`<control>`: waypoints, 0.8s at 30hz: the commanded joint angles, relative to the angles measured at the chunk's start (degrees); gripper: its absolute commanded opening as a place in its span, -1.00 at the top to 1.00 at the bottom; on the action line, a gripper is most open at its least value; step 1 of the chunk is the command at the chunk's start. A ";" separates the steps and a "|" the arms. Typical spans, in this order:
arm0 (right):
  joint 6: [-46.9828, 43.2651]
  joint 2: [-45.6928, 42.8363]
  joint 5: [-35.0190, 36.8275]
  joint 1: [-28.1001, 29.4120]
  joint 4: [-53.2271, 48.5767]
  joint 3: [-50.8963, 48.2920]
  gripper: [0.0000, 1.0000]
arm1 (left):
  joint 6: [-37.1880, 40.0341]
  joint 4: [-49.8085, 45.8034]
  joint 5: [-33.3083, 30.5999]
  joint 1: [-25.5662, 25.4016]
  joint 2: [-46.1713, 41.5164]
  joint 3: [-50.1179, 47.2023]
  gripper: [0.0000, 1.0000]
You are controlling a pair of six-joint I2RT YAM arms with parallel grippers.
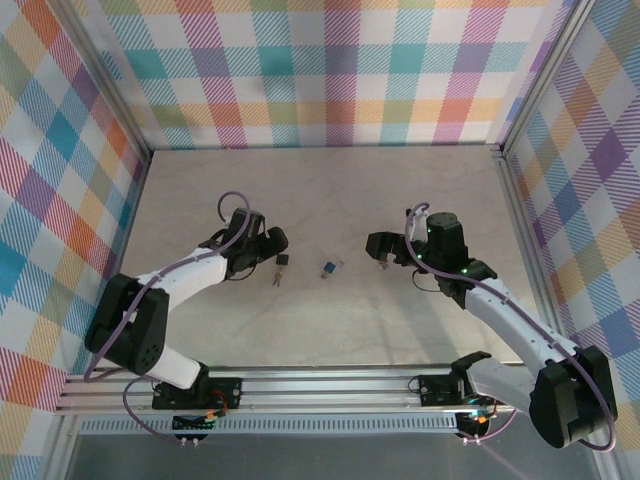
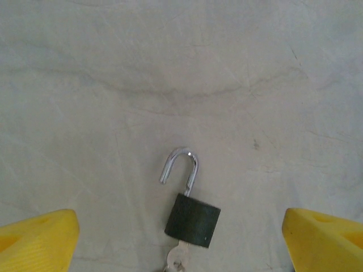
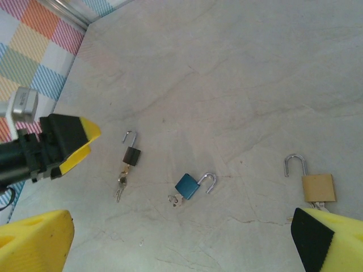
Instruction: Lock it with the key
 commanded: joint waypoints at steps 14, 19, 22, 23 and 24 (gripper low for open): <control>-2.22 -1.53 1.36 3.03 2.84 -0.50 -0.98 | 3.64 -2.13 -0.32 -0.70 8.67 5.61 -0.63; -2.41 -2.10 1.46 3.30 3.13 -0.70 -0.98 | 3.60 -0.70 0.55 -0.79 10.28 5.67 -0.56; -2.52 -2.10 1.34 3.47 3.22 -0.66 -0.98 | 3.64 -0.12 1.23 -0.79 11.14 6.02 -0.49; -2.48 -2.08 1.45 3.47 3.29 -0.65 -0.98 | 3.56 0.00 1.50 -0.87 11.36 6.07 -0.49; -2.56 -2.02 1.51 3.55 3.24 -0.62 -0.98 | 3.57 0.31 1.74 -0.87 11.52 6.07 -0.47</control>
